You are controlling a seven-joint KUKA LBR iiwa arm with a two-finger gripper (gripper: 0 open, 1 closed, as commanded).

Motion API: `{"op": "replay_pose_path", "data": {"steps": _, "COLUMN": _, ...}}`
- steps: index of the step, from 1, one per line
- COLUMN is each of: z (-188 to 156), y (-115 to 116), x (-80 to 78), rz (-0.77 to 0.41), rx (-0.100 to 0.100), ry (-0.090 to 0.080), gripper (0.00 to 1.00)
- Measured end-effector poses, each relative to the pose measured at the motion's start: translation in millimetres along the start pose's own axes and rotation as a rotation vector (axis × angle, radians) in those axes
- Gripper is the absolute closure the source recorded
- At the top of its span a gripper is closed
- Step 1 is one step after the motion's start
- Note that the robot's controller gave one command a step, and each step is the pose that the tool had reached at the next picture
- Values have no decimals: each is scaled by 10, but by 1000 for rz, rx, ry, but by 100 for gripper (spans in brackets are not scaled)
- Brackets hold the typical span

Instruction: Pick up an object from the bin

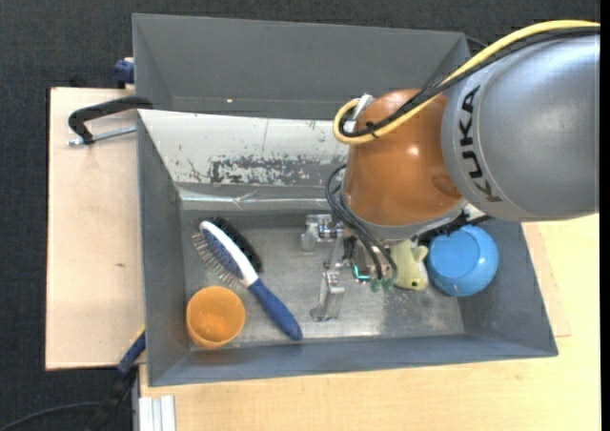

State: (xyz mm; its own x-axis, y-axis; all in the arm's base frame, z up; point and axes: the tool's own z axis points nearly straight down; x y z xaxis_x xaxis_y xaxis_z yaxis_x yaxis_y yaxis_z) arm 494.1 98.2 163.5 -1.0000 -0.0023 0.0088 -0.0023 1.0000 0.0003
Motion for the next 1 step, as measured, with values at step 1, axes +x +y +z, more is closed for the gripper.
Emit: {"op": "replay_pose_path", "data": {"steps": 1, "z": -40, "y": -6, "x": -13, "rz": 2, "rx": -1, "ry": -7, "gripper": 100}}
